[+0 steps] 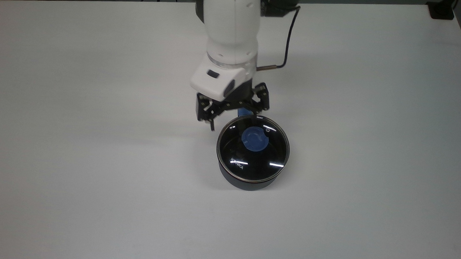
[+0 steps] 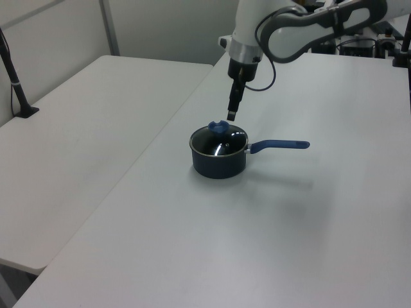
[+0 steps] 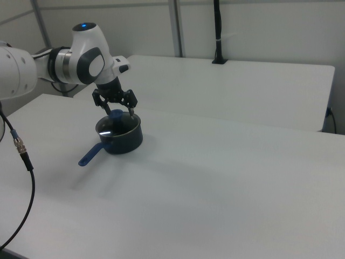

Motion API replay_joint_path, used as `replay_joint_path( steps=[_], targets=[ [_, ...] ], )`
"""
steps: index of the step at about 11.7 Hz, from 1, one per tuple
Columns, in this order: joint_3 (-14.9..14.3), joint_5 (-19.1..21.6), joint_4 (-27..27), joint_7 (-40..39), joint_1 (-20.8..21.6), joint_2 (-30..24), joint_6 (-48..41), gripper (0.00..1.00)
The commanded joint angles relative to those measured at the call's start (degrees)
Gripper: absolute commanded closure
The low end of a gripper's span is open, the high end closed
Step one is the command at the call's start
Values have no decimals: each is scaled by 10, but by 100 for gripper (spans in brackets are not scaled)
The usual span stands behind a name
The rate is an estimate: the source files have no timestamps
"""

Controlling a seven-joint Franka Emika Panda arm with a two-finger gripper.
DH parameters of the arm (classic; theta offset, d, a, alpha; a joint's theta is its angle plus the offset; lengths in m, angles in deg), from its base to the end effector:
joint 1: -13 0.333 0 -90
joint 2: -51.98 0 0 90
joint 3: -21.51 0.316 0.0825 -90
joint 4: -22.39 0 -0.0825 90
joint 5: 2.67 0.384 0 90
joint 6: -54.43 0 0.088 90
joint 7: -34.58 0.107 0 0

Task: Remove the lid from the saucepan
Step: 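Lower the gripper onto the blue knob and close it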

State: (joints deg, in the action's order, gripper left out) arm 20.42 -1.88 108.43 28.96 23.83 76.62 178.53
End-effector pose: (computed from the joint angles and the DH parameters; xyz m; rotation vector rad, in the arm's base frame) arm 0.6949 0.1220 0.4438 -3.0801 -0.4095 -0.3652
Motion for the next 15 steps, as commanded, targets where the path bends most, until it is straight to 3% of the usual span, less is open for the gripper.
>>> replay_joint_path(
  steps=[1, 5, 7, 12, 15],
  targets=[
    [0, 9, -18, -49, 19, 22, 38, 0],
    [20, 7, -19, -49, 21, 37, 62, 0],
    [20, 7, -19, -51, 21, 43, 66, 13],
    [19, 7, -18, -49, 20, 49, 84, 14],
    [19, 7, -18, -53, 17, 51, 105, 42]
  ],
)
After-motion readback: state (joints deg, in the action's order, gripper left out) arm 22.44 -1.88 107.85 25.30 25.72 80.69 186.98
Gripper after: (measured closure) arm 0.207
